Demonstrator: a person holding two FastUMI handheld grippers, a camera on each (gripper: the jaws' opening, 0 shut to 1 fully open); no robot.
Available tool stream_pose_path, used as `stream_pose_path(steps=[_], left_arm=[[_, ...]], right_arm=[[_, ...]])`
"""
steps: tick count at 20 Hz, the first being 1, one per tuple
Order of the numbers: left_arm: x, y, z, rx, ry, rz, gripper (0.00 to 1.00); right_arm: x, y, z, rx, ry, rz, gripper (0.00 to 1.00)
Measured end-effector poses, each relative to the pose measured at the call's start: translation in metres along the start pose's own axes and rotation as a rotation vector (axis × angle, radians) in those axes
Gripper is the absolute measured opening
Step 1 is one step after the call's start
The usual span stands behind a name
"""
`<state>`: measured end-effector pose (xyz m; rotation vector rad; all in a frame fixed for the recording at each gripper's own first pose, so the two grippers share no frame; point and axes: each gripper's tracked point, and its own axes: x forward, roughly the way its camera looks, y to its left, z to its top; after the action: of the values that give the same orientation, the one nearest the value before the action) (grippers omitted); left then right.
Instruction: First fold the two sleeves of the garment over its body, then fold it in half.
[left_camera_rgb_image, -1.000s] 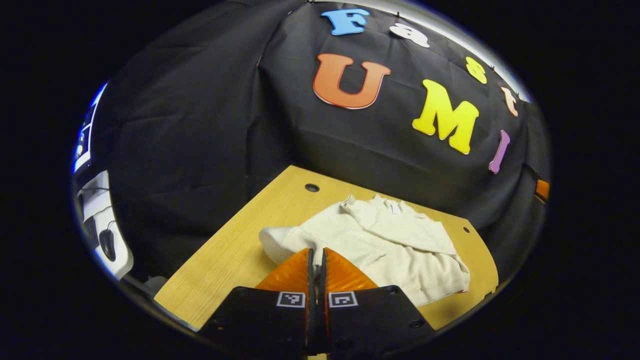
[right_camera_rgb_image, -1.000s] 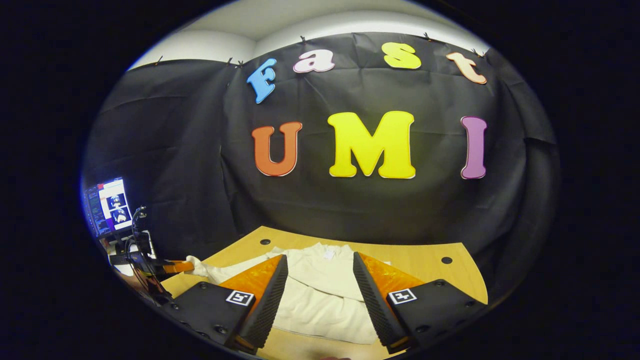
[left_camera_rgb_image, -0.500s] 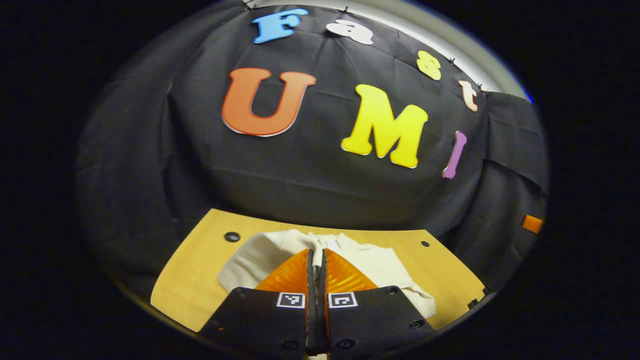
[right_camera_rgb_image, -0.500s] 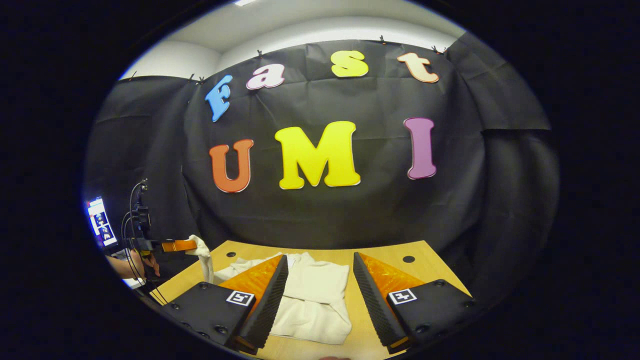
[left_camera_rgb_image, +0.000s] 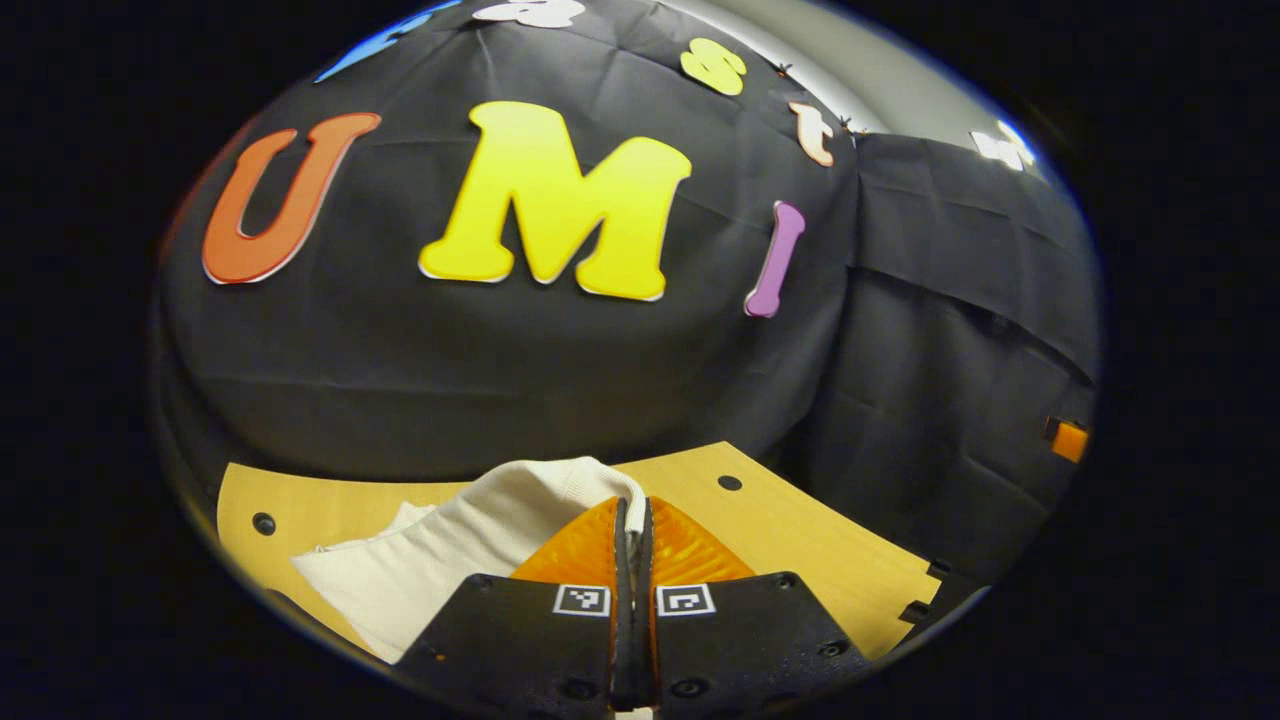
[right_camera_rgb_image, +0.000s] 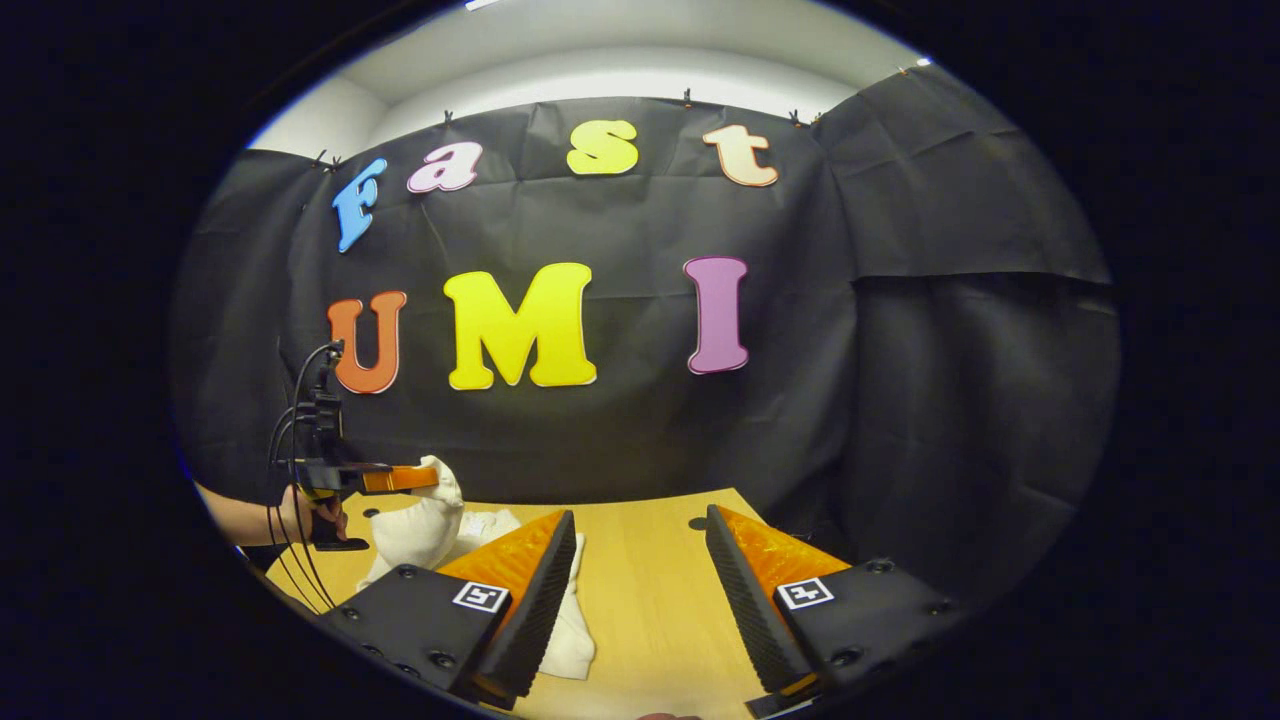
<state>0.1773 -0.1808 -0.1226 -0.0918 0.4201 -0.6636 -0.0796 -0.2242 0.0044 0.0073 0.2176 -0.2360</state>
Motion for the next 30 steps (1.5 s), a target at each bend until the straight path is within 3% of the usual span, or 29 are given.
stream_pose_path(steps=[6, 11, 16, 19, 20, 21, 22, 23, 25, 30], left_arm=[[0.081, -0.009, -0.062, -0.060, 0.112, -0.022, 0.03], [0.133, 0.000, -0.122, -0.110, 0.217, 0.035, 0.03], [0.163, 0.009, -0.155, -0.090, 0.232, 0.107, 0.08], [0.160, 0.017, -0.162, -0.096, 0.238, 0.145, 0.22], [0.156, 0.021, -0.162, -0.093, 0.234, 0.160, 0.35], [0.151, 0.026, -0.161, -0.089, 0.229, 0.183, 0.51], [0.142, 0.030, -0.162, -0.092, 0.228, 0.204, 0.96], [0.133, 0.036, -0.158, -0.092, 0.213, 0.227, 0.91], [0.110, 0.046, -0.144, -0.090, 0.172, 0.272, 0.98], [0.035, 0.053, -0.091, -0.073, 0.042, 0.334, 0.98]], right_arm=[[-0.010, -0.033, -0.007, -0.040, 0.052, -0.096, 0.80], [-0.008, -0.038, -0.026, -0.063, 0.134, -0.121, 0.82], [-0.004, -0.034, -0.036, -0.101, 0.188, -0.121, 0.82], [-0.001, -0.030, -0.036, -0.103, 0.194, -0.109, 0.80], [0.000, -0.028, -0.036, -0.101, 0.194, -0.102, 0.82], [0.001, -0.025, -0.035, -0.096, 0.192, -0.094, 0.82], [0.004, -0.022, -0.035, -0.092, 0.188, -0.082, 0.82], [0.005, -0.018, -0.034, -0.089, 0.183, -0.070, 0.82], [0.008, -0.006, -0.035, -0.089, 0.174, -0.040, 0.82], [0.020, 0.037, -0.034, -0.077, 0.135, 0.068, 0.82]])
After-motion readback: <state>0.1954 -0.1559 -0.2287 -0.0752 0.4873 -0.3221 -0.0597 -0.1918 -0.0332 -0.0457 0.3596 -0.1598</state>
